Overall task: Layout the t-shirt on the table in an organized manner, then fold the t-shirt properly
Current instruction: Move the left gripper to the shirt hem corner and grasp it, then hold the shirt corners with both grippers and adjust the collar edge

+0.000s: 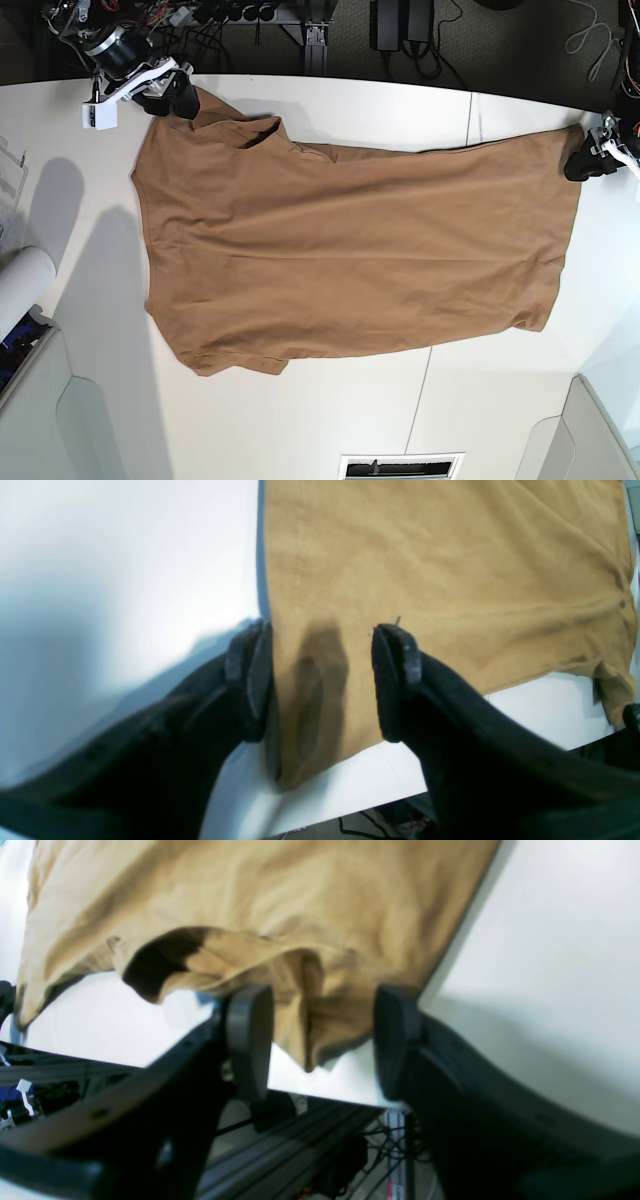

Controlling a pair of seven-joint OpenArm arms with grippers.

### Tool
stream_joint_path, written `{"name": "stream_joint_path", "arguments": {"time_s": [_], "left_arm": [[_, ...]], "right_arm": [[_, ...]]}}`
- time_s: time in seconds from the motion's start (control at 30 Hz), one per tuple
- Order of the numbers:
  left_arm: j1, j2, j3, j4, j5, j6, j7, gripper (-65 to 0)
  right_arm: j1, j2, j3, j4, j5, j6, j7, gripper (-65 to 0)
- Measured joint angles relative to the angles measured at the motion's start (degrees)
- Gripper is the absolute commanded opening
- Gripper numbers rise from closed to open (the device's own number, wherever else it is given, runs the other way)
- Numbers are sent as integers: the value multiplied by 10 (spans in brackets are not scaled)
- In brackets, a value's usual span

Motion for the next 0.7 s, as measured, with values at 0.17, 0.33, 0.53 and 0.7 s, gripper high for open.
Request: {"name": "stream_joint_path", "arguments": {"time_s": [0.17, 0.33, 0.53, 0.7], "left_arm": [[12, 0, -1, 2, -6, 0, -5, -301], [19, 0, -9, 2, -6, -2, -4, -301], [36, 0, -49, 2, 2, -2, 3, -301], [42, 0, -54, 2, 2, -2, 3, -301]], "right_arm": [[2, 1, 0, 0, 0, 0, 0, -326], [6, 1, 0, 1, 3, 5, -2, -327], [15, -1, 0, 1, 26, 18, -5, -327], [37, -1, -20, 1, 9, 18, -5, -326]]}}
